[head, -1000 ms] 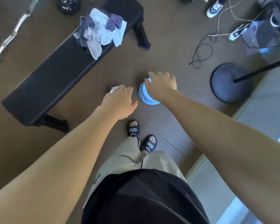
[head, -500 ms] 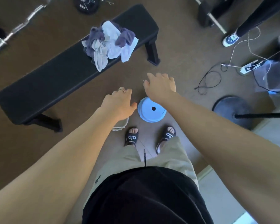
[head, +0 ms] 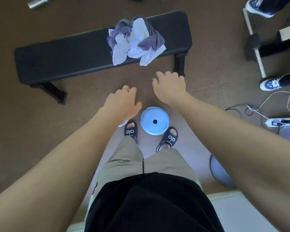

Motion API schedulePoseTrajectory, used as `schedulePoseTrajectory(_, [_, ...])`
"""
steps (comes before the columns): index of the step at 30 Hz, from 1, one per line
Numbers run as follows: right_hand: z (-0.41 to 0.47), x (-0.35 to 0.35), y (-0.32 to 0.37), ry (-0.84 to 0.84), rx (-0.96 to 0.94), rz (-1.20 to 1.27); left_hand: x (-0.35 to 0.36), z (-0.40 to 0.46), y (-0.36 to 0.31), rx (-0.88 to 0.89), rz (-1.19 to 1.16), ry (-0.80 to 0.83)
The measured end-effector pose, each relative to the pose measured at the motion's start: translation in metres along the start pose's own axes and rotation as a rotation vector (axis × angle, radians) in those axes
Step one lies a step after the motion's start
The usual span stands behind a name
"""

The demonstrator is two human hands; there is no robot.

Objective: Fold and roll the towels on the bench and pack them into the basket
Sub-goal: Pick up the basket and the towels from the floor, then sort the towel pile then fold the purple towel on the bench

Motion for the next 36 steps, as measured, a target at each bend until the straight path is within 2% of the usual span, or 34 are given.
schedulePoseTrajectory(8, [0.051,-0.004,0.045,0.042,-0.12,-0.106,-0.006,0.036,0.026,-0.056,-0.132,0.016])
schedulePoseTrajectory(16, [0.115,-0.004,0.076,-0.002,-0.11,-0.15,-0.012,0.093,0.065,-0.043,-0.152,0.031])
schedulePoseTrajectory(24, [0.175,-0.008,0.03,0.022,-0.15,-0.137,-0.029,0.157,0.039,-0.091,-0.179,0.048])
schedulePoseTrajectory(36, [0.306,0.005,-0.052,0.006,-0.337,-0.137,-0.026,0.274,-0.019,-0.271,-0.304,0.024])
Point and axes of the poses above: each hand's wrist, its own z-axis towards the middle knuckle, its own x-axis out of the palm, y = z × x, the point moved 9 cm from there along z, towards the middle knuckle, and after that the axes turned 5 degrees about -x, right-handed, at the moved point
